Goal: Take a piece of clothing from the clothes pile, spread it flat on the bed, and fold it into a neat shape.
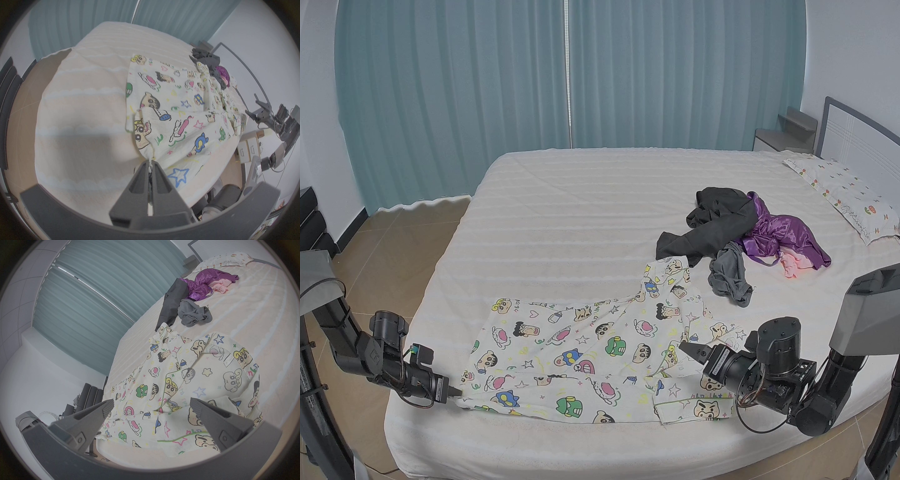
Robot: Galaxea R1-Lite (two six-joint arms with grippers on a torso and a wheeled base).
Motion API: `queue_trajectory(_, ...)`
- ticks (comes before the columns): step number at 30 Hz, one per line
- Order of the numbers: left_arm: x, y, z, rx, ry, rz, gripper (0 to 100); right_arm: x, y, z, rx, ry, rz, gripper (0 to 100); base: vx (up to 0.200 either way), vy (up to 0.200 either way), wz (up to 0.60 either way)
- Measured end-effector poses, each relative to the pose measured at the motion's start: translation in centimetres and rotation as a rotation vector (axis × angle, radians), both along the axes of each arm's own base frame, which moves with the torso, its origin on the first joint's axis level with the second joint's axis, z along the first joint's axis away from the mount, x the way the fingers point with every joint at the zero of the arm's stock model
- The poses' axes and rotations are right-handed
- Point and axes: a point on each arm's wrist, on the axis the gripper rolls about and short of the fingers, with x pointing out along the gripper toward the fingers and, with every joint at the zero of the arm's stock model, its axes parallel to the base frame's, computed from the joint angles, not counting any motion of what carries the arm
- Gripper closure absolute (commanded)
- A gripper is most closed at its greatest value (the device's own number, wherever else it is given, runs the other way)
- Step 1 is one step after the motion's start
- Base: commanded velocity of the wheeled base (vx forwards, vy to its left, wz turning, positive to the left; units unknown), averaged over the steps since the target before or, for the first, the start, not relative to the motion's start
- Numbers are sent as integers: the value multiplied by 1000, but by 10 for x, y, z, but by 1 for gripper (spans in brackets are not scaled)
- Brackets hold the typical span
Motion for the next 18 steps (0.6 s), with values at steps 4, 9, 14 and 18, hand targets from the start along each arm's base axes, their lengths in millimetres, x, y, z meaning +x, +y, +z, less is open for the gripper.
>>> queue_trajectory(4, 1, 0, 1, 3, -4, -4, 100, 0, 0, -1, -1, 2, -1, 0, 0, 0, 0)
queue_trajectory(9, 5, 1, 1, 3, -10, -1, 100, 1, 0, -1, -2, 3, -2, 0, 0, 0, 0)
queue_trajectory(14, 6, 2, 0, 2, -8, 2, 0, 1, -1, -1, -2, 4, -3, 0, 0, 0, 0)
queue_trajectory(18, 6, 2, -1, 1, -4, 2, 0, 1, -1, -1, -5, 2, -5, 0, 0, 0, 0)
